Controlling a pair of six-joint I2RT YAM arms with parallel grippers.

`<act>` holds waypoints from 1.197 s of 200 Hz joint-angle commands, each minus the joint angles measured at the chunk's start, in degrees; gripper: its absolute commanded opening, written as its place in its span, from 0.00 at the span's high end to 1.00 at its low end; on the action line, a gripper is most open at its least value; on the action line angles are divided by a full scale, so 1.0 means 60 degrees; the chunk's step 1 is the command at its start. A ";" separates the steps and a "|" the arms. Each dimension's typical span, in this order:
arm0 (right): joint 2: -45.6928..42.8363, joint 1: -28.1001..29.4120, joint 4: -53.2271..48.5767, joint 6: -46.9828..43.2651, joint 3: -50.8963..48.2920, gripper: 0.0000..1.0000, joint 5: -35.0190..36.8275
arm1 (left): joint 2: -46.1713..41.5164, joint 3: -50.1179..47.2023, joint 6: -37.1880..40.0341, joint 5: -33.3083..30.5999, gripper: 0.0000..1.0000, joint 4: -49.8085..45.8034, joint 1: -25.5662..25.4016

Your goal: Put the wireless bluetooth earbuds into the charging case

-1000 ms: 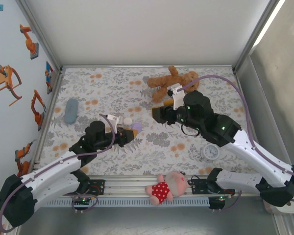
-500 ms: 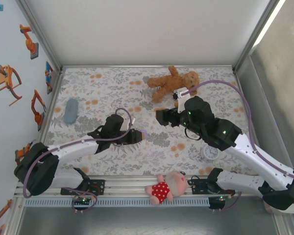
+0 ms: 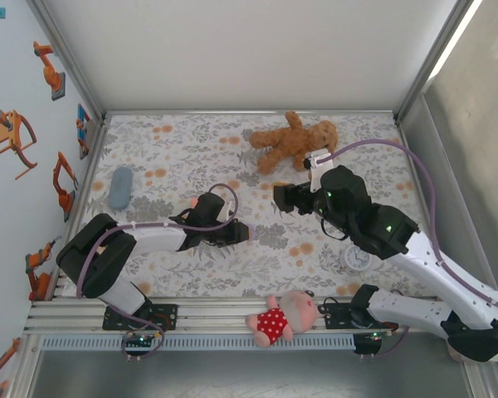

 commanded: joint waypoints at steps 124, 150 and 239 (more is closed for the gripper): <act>-0.0267 -0.0578 -0.0457 -0.0482 0.0141 0.09 0.0562 | -0.1127 0.0249 0.0670 -0.1026 0.51 -0.0985 -0.0032; -0.0295 -0.0657 -0.0525 -0.0540 0.0149 0.09 0.0560 | -0.1620 0.0228 0.0875 -0.1280 0.50 -0.1197 -0.0020; -0.0792 -0.1615 -0.0547 -0.1189 -0.0110 0.01 0.0906 | -0.4745 0.0637 0.2774 -0.3765 0.43 -0.3628 0.0289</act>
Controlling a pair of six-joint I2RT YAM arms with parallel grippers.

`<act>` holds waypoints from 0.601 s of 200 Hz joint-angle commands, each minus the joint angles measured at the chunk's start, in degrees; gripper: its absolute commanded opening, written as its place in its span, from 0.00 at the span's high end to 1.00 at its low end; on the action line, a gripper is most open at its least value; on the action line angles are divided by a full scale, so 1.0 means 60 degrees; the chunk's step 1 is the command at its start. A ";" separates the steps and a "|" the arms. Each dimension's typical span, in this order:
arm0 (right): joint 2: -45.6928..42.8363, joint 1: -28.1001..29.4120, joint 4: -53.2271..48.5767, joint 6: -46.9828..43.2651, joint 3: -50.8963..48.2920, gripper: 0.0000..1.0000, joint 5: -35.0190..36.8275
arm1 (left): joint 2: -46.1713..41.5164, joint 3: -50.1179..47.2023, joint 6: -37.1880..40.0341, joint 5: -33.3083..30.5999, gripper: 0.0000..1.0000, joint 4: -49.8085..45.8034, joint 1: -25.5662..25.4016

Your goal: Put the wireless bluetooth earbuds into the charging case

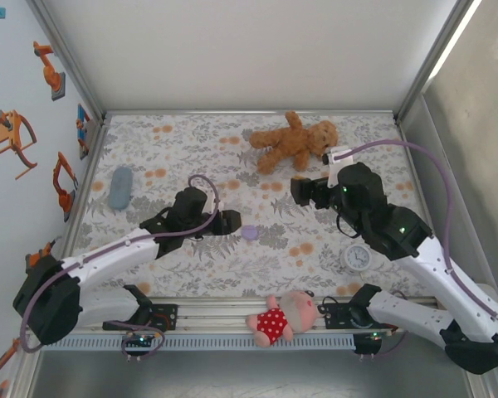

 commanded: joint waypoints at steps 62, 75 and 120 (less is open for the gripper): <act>-0.0981 -0.1513 0.0305 -0.0751 -0.0723 0.00 0.1411 | -0.3428 0.0432 0.2198 -0.3738 0.27 -0.3287 0.1671; -0.1318 -0.1685 0.0502 -0.0794 -0.0949 0.00 0.1765 | -0.3919 0.0495 0.2663 -0.4360 0.22 -0.3488 0.1832; -0.2365 -0.1980 0.0655 -0.1065 -0.1513 0.00 0.2982 | -0.5140 0.0704 0.4195 -0.5584 0.11 -0.3499 0.2121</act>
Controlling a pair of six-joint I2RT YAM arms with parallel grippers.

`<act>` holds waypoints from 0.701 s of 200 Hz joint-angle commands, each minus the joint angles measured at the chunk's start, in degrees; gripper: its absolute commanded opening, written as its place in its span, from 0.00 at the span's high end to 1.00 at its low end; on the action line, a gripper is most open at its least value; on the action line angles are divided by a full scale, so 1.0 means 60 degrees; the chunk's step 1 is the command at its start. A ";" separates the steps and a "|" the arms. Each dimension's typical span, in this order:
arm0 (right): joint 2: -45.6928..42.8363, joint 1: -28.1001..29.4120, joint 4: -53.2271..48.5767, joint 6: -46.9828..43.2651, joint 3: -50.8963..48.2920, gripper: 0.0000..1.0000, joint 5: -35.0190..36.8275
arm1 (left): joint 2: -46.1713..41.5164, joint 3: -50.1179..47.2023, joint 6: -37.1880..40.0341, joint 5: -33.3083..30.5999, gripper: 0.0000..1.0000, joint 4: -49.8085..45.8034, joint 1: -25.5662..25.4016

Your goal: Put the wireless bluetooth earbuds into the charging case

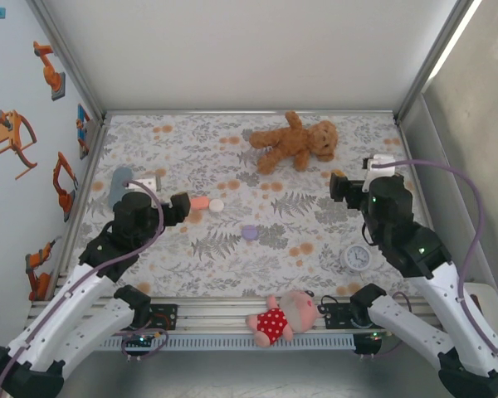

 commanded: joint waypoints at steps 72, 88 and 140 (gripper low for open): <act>-0.1447 -0.0268 0.1076 -0.0960 -0.1687 0.00 0.2047 | -0.1033 0.0095 0.3004 -0.2557 0.04 0.0463 0.0258; -0.1279 -0.0383 0.1334 -0.1034 -0.1895 0.00 0.1953 | -0.1125 -0.0125 0.3228 -0.2673 0.04 0.0889 0.0354; -0.0338 -0.1543 0.2278 -0.1140 -0.2326 0.00 0.0855 | -0.0860 -0.0161 0.3360 -0.2575 0.04 0.1126 0.0990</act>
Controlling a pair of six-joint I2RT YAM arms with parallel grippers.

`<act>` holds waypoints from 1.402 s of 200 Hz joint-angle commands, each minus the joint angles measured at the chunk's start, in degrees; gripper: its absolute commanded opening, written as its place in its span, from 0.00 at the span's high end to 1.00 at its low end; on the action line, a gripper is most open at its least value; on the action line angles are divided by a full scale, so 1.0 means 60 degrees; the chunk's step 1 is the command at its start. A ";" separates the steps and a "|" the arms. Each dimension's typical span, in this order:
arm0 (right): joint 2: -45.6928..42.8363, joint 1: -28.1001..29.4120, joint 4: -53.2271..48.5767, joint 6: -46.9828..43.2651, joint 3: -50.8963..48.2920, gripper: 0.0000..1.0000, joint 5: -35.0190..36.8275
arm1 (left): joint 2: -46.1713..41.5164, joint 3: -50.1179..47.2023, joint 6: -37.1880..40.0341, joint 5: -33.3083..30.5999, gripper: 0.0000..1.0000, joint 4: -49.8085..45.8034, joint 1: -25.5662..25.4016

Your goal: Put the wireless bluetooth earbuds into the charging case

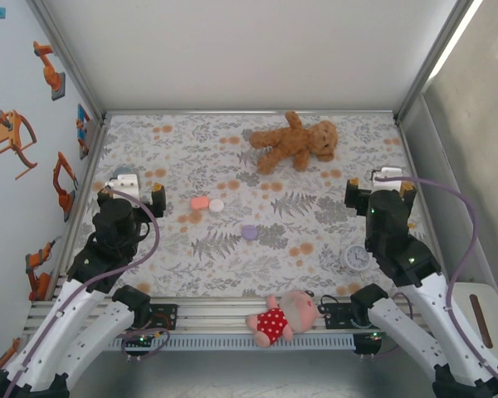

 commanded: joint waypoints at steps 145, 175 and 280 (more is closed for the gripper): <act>0.4835 -0.3609 0.9221 -0.1068 -0.3878 0.00 -0.4859 | 0.2653 -0.2196 -0.0124 0.1109 0.04 0.4010 0.3261; 0.6070 -0.3802 1.0336 -0.1100 -0.3929 0.00 -0.5081 | 0.3635 -0.2518 0.0178 0.1388 0.04 0.5217 0.3334; 0.8672 -0.4941 1.2624 -0.0364 -0.3988 0.00 -0.6255 | 0.6043 -0.3284 0.0529 0.2634 0.04 0.8820 0.3826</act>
